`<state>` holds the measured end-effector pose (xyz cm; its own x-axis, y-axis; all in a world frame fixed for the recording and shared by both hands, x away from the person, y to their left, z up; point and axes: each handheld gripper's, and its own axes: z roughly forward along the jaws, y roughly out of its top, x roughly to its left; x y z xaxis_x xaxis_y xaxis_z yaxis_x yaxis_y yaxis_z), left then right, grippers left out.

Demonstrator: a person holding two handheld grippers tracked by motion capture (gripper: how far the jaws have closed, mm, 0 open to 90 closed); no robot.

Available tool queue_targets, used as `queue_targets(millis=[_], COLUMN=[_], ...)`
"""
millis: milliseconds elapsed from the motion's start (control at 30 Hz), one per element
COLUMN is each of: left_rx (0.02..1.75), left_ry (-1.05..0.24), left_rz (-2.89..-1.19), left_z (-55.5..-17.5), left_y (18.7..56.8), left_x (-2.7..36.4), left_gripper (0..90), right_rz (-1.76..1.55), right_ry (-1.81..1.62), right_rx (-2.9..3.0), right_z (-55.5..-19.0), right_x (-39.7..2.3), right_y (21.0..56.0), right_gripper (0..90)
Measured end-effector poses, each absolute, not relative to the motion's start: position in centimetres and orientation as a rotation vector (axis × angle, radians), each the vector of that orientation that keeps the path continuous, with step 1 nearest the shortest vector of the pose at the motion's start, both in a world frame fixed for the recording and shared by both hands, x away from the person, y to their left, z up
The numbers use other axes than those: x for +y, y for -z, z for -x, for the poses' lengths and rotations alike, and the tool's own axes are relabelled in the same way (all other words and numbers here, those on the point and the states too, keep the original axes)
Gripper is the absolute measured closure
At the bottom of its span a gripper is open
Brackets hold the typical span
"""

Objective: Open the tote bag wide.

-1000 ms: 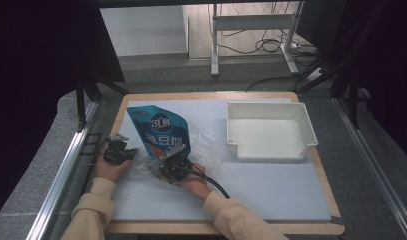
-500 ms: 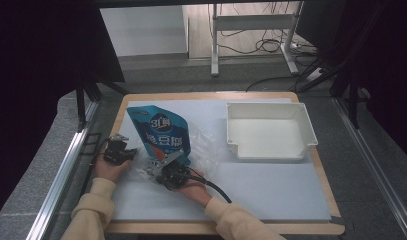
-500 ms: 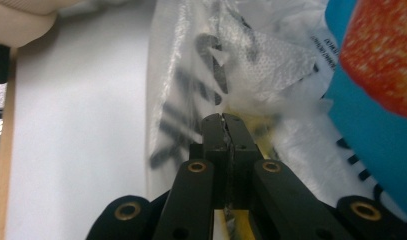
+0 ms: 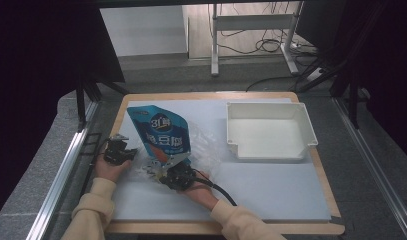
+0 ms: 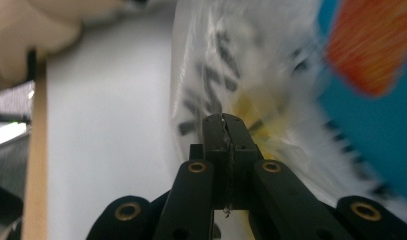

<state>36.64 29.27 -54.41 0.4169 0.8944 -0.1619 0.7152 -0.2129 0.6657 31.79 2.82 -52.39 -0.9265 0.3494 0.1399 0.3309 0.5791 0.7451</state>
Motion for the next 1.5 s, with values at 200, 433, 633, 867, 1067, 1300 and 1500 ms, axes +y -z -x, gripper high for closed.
queue_targets(millis=[200, 433, 633, 867, 1067, 1300, 1500], left_rx=[1.352, 1.333, 1.290, 1.243, 1.232, 1.174, 1.132], left_ry=[-0.346, -0.353, -0.363, -0.396, -0.392, -0.353, -0.371], left_rz=[-1.989, -1.920, -1.853, -1.769, -1.720, -1.684, -1.654], left_z=[-36.6, -36.2, -35.5, -34.5, -33.6, -32.2, -31.1], left_y=[54.3, 53.5, 52.2, 50.2, 48.8, 47.1, 45.7], left_x=[29.3, 29.7, 30.3, 30.9, 31.7, 32.6, 32.8], left_gripper=[84.8, 81.3, 73.9, 56.1, 45.6, 28.4, 15.3], right_rz=[-0.628, -0.664, -0.675, -0.689, -0.703, -0.712, -0.723], right_ry=[-1.384, -1.377, -1.372, -1.390, -1.419, -1.438, -1.446], right_rx=[2.688, 2.664, 2.638, 2.609, 2.595, 2.569, 2.550], right_z=[-32.1, -32.2, -32.3, -32.4, -32.7, -33.0, -33.2], right_x=[0.4, -1.6, -3.0, -3.9, -4.6, -5.5, -6.0], right_y=[49.8, 49.4, 49.0, 48.5, 48.0, 47.4, 47.1], right_gripper=[89.0, 89.0, 88.9, 88.9, 86.9, 86.5, 86.5])
